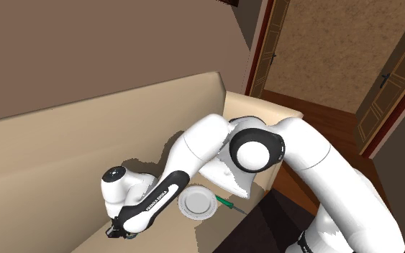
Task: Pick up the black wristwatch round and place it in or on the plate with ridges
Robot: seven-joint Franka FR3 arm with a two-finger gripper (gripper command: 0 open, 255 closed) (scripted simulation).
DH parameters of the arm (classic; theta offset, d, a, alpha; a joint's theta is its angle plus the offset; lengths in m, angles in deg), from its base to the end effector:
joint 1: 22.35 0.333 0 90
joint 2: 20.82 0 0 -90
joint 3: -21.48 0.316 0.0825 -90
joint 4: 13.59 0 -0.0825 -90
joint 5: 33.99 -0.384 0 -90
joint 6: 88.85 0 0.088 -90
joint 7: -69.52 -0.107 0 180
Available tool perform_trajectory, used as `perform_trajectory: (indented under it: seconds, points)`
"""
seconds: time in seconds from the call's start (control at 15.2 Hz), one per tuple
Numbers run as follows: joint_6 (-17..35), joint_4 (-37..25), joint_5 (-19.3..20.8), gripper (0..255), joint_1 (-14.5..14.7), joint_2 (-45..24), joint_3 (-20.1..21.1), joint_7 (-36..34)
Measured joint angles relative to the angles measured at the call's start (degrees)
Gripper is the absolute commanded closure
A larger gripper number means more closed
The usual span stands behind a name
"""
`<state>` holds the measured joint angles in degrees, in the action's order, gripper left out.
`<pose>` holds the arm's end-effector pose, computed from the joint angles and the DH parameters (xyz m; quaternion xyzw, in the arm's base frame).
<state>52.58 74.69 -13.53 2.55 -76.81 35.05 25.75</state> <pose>0.5500 0.4119 0.0806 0.9989 0.0448 0.0039 0.0116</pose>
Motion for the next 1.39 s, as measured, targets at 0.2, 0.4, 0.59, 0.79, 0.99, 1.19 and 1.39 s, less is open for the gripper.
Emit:
perform_trajectory:
  seconds: [0.2, 0.4, 0.59, 0.79, 0.99, 1.19, 1.39]
  points:
    - [-0.67, 0.66, -0.21, 255, -0.23, 1.24, 0.29, 0.12]
    - [-1.54, 1.81, -0.51, 255, -0.62, 3.25, 0.71, 0.27]
    - [-2.64, 2.42, -0.86, 255, -0.88, 4.93, 1.14, 0.43]
    - [-3.99, 2.77, -1.28, 255, -1.20, 6.64, 1.61, 0.73]
    - [-4.84, 4.26, -1.69, 255, -1.68, 8.95, 2.11, 0.90]
    - [-5.32, 5.94, -2.06, 255, -2.45, 11.10, 2.52, 1.35]
    - [-1.84, 13.13, -1.95, 255, -5.30, 14.86, 2.47, 2.69]
